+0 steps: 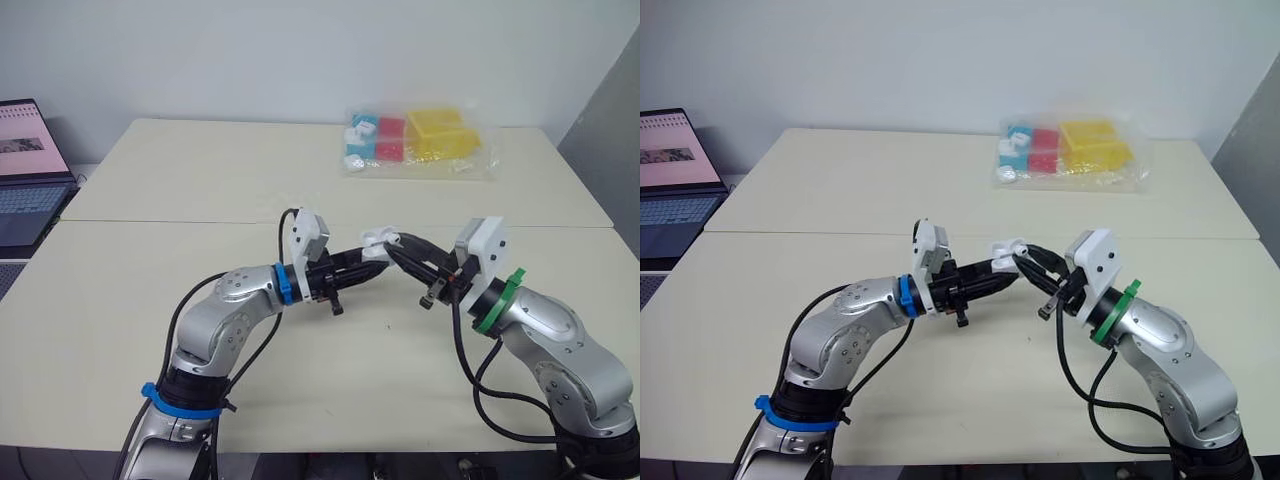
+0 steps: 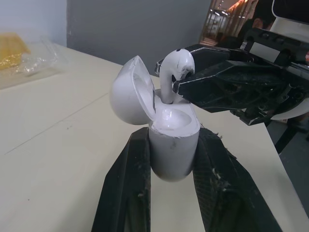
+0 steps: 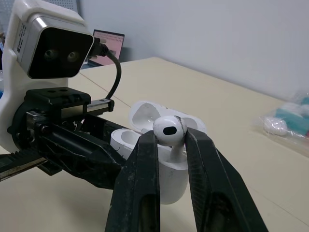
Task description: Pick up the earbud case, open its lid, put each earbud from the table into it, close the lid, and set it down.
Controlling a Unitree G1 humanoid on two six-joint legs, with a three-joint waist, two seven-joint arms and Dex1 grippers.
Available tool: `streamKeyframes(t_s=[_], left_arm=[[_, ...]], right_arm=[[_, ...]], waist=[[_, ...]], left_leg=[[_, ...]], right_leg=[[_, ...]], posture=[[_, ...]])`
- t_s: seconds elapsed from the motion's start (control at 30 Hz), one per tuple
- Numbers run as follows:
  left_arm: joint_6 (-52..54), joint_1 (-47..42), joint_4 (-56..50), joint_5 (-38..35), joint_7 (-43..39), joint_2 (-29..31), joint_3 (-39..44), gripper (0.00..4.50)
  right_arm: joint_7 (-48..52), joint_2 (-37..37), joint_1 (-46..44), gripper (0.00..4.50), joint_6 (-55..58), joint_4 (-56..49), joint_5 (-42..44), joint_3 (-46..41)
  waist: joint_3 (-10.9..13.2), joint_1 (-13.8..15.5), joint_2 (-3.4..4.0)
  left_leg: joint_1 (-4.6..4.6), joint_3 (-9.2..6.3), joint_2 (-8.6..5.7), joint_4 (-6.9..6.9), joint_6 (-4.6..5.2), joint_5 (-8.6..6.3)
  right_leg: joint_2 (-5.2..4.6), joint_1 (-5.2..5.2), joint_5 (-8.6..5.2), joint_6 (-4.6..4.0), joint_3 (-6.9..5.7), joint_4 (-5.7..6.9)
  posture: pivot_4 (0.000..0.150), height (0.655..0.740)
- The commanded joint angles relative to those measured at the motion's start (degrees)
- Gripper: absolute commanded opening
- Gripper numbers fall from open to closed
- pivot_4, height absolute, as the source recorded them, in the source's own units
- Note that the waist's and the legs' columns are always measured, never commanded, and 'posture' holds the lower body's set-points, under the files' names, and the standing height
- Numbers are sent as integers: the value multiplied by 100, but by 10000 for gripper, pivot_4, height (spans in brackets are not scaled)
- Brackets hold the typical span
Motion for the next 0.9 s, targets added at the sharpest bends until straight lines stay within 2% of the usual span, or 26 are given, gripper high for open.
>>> streamKeyframes(t_s=[0.03,0.3,0.57,0.77,0.83,0.9], left_arm=[[-397,-82,-342,-12,-68,-30,82,8108],[-624,-49,-311,108,-122,-22,11,8104],[-750,-27,-216,201,-90,-13,15,8104],[-1196,160,14,525,-150,115,-14,8104],[-1312,236,50,589,-226,178,-40,8104],[-1482,279,98,701,-328,244,-77,8104]], right_arm=[[133,-83,68,3897,210,-176,249,-66],[92,-255,-51,31725,582,-282,493,-253],[11,-262,-109,32024,836,-443,836,-471],[276,-1208,189,32024,1458,-713,1873,-1703],[328,-1617,421,32024,1699,-676,1891,-1947],[51,-2046,545,32024,2037,-610,1486,-1766]], waist=[[0,0,0],[0,4,0],[0,3,0],[0,12,0],[0,13,0],[0,13,-1]], left_leg=[[0,0,0,0,0,0],[-3,0,0,1,0,0],[-5,1,0,1,0,0],[-11,1,-2,2,0,0],[-12,1,-2,1,0,0],[-13,5,-1,0,1,0]], right_leg=[[0,0,0,0,0,0],[0,-2,0,0,0,-1],[0,-4,0,0,1,0],[-2,-6,1,1,0,-5],[-2,-6,1,1,-1,-7],[-1,-6,1,1,-3,-7]], posture=[[1500,7378],[1500,7378],[1500,7378],[1500,7378],[1500,7378],[1500,7378]])
